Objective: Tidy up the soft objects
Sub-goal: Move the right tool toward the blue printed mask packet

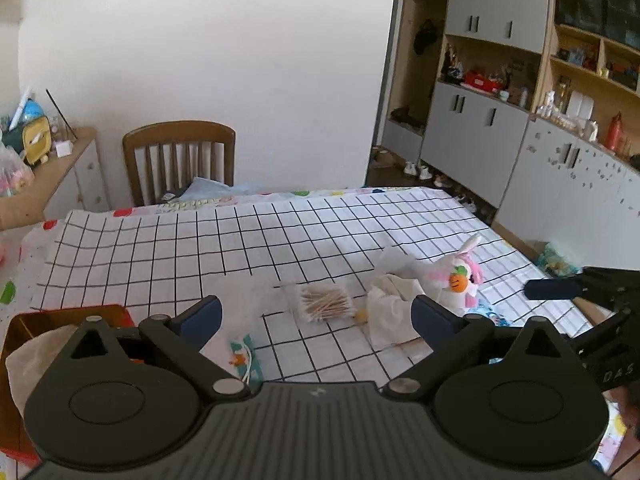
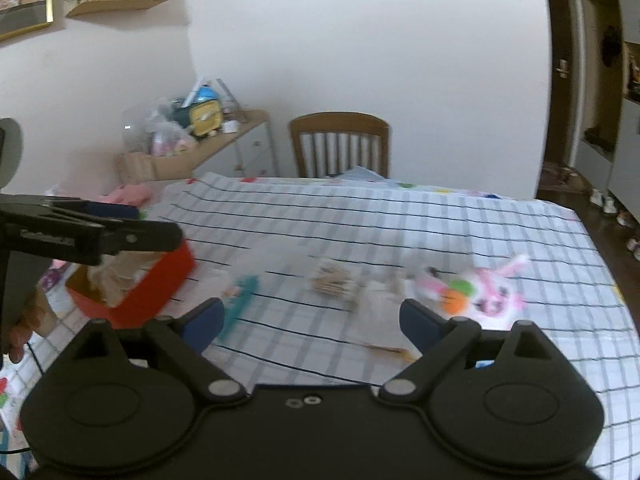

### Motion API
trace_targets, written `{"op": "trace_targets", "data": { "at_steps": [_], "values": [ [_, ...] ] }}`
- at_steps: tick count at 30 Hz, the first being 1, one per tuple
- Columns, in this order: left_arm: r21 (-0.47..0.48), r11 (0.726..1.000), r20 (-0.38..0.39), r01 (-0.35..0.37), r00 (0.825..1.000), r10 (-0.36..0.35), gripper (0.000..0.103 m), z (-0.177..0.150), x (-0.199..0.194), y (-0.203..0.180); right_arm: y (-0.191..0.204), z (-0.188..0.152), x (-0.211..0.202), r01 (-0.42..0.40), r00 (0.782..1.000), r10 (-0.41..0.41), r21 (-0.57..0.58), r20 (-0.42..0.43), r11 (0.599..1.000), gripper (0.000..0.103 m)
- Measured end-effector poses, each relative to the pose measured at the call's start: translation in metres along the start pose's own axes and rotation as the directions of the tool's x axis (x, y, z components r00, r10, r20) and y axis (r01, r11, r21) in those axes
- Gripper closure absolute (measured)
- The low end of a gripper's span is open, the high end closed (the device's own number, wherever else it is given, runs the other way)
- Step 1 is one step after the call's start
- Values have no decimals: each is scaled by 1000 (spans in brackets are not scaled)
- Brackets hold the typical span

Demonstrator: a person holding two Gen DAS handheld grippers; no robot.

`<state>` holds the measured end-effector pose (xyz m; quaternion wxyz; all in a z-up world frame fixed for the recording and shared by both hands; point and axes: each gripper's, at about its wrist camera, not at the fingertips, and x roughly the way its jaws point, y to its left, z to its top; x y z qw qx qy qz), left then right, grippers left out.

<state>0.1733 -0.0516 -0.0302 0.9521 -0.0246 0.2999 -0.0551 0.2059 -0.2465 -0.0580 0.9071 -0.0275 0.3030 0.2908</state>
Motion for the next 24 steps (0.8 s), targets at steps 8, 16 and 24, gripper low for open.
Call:
{"op": "trace_targets", "data": {
  "at_steps": [8, 16, 24],
  "values": [
    [-1, 999, -11, 47, 999, -47, 1, -6, 26, -16, -51, -18, -1, 107, 994, -107, 13, -9, 994, 9],
    [-42, 998, -43, -36, 998, 34, 1, -22, 53, -7, -97, -40, 22, 207, 974, -205, 4, -91, 978, 12],
    [-61, 983, -112, -173, 980, 166, 2, -39, 79, 19, -129, -56, 53, 246, 955, -238, 22, -176, 969, 13]
  ]
}}
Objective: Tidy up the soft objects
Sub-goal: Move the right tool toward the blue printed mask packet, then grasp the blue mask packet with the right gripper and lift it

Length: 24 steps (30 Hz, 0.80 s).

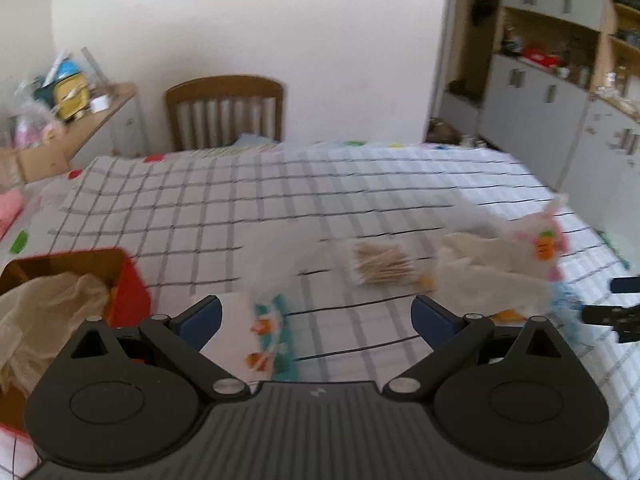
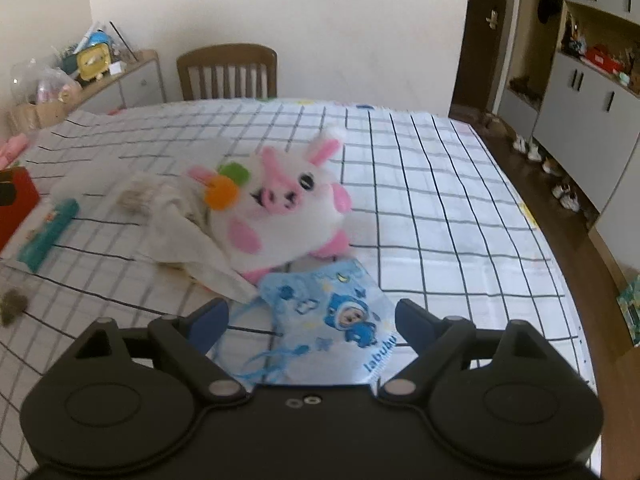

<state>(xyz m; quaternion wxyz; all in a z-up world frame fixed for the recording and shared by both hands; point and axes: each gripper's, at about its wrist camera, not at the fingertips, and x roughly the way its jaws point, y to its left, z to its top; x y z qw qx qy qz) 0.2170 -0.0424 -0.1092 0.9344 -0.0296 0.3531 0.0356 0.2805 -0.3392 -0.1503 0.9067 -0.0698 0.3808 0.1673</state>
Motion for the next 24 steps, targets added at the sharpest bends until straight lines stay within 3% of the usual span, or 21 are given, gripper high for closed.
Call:
{"op": "trace_targets", "data": {
  "at_steps": [8, 20, 24],
  "values": [
    [-4, 998, -57, -58, 997, 58, 2, 2, 31, 12, -9, -4, 27, 7, 999, -8, -6, -53, 1000, 13],
    [-21, 998, -107, -65, 992, 63, 3, 29, 91, 16, -16, -2, 48, 17, 995, -15, 16, -100, 1000, 15],
    [-14, 998, -130, -66, 989, 64, 10, 34, 109, 17, -14, -1, 53, 17, 994, -17, -1, -106, 1000, 13]
  ]
}}
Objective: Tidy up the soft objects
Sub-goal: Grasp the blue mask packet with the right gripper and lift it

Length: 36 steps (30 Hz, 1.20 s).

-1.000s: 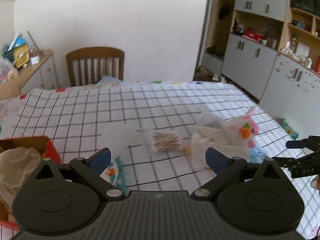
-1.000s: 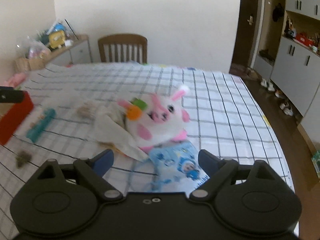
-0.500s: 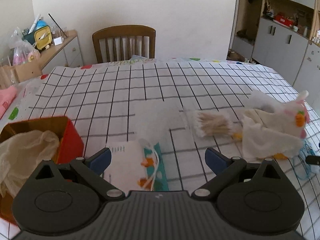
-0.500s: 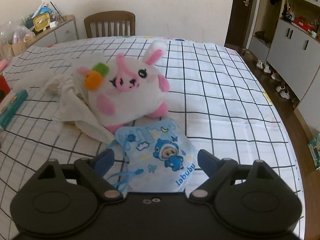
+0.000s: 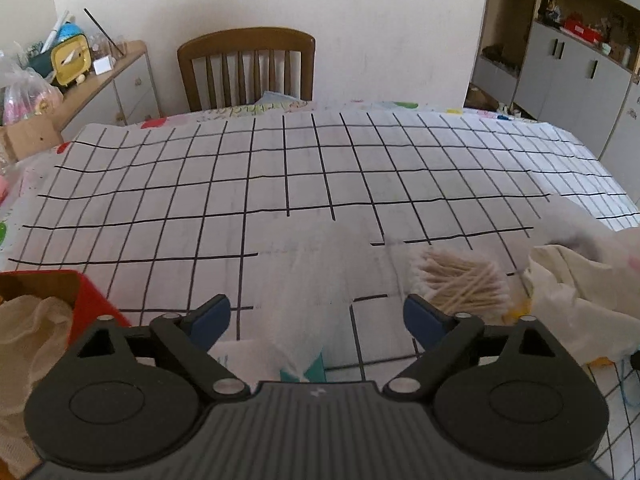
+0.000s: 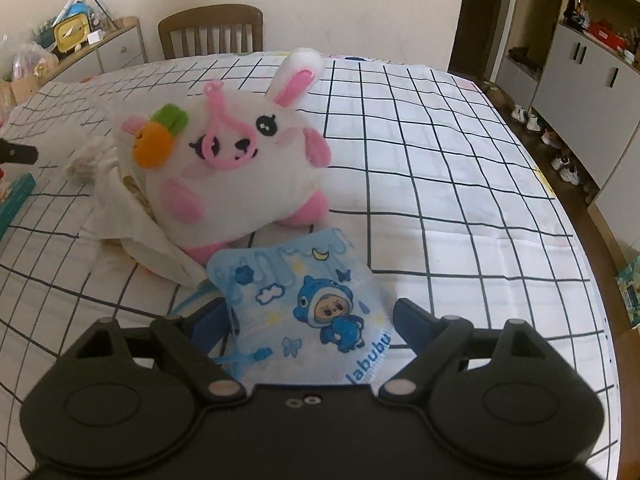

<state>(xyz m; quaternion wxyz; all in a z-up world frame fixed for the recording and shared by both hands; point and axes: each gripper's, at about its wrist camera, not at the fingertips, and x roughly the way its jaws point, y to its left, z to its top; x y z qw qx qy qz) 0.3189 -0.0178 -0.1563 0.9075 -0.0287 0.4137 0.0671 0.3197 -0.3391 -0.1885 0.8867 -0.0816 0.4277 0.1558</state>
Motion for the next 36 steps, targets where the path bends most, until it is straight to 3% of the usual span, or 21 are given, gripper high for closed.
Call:
{"op": "trace_targets", "data": {
  "at_steps": [4, 12, 18, 21, 23, 26, 36],
  "values": [
    [-3, 1000, -20, 2, 1000, -2, 17, 3, 13, 1, -2, 5, 5, 2, 1000, -2, 3, 0, 1000, 11],
    [-17, 999, -66, 28, 997, -29, 53, 5, 31, 5, -5, 4, 7, -8, 1000, 8, 7, 13, 1000, 15],
    [-14, 999, -66, 44, 997, -45, 72, 7, 33, 6, -9, 4, 2, 3, 1000, -4, 22, 27, 1000, 35],
    [-21, 998, -61, 53, 997, -54, 80, 8, 31, 5, -11, 5, 0, 21, 999, -22, 38, 32, 999, 55],
    [-19, 999, -55, 51, 997, -52, 83, 8, 28, 5, -13, 5, -2, 35, 999, -37, 50, 34, 998, 75],
    [-36, 998, -44, 45, 998, -47, 84, 10, 22, 6, -19, 6, -3, 48, 998, -50, 72, 27, 996, 93],
    [-35, 998, -7, 50, 999, -50, 84, 11, -8, 5, -21, 3, -31, 70, 995, -77, 99, 71, 993, 97]
  ]
}}
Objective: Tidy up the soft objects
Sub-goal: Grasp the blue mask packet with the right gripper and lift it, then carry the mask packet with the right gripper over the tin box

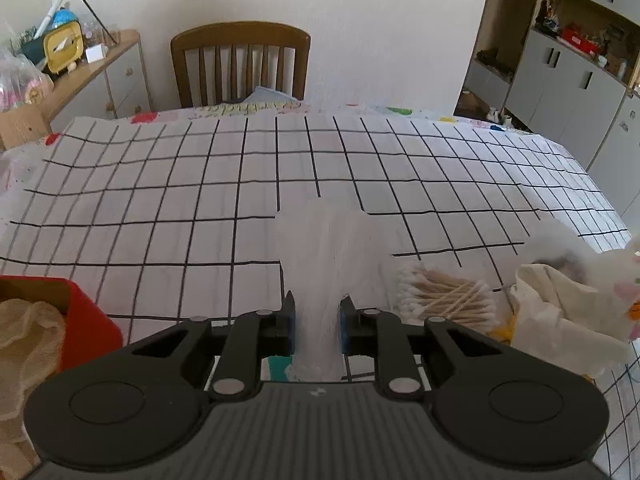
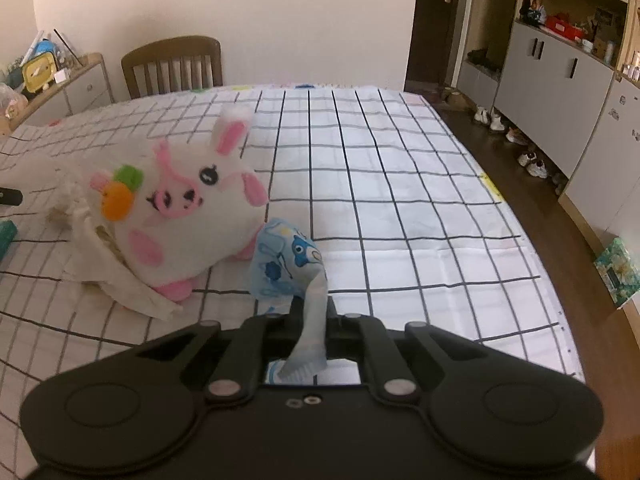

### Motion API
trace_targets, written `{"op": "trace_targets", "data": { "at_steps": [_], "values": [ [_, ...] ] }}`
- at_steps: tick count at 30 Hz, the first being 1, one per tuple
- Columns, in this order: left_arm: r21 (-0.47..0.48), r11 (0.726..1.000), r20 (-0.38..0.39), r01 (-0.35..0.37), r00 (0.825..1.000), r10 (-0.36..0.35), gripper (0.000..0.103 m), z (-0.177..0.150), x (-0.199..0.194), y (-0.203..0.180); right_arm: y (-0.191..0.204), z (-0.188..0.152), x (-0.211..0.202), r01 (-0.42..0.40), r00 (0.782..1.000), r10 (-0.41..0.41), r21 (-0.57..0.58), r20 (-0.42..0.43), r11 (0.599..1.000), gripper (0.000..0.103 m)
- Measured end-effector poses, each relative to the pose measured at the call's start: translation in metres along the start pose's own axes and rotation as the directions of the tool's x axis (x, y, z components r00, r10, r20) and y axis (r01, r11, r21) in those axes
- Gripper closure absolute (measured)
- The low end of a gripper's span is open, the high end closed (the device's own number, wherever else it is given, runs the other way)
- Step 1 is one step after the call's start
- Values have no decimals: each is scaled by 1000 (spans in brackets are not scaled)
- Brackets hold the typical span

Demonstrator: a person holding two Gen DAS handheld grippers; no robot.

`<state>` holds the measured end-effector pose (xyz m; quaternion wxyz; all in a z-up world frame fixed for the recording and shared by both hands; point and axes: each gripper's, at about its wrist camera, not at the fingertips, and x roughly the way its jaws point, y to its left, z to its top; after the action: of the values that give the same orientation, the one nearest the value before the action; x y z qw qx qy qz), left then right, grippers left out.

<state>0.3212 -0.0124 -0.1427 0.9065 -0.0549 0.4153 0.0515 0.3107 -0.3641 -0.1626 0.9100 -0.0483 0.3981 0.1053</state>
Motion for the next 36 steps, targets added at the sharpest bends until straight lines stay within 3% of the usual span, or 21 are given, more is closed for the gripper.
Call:
{"op": "trace_targets", "data": {
  "at_steps": [8, 16, 23, 36],
  "values": [
    [-3, 1000, 21, 15, 1000, -15, 84, -2, -31, -5, 4, 8, -42, -19, 998, 19, -8, 58, 1000, 97],
    [-12, 999, 54, 49, 997, -48, 84, -7, -71, -6, 24, 21, -80, -92, 990, 94, -21, 109, 996, 97],
    [-21, 999, 88, 49, 995, -47, 84, -14, -107, 4, 65, 35, -108, -177, 971, 187, -77, 146, 981, 97],
    [-40, 999, 108, 36, 994, -31, 84, -27, -162, 53, 166, 55, -125, -322, 925, 354, -210, 139, 923, 97]
  ]
}}
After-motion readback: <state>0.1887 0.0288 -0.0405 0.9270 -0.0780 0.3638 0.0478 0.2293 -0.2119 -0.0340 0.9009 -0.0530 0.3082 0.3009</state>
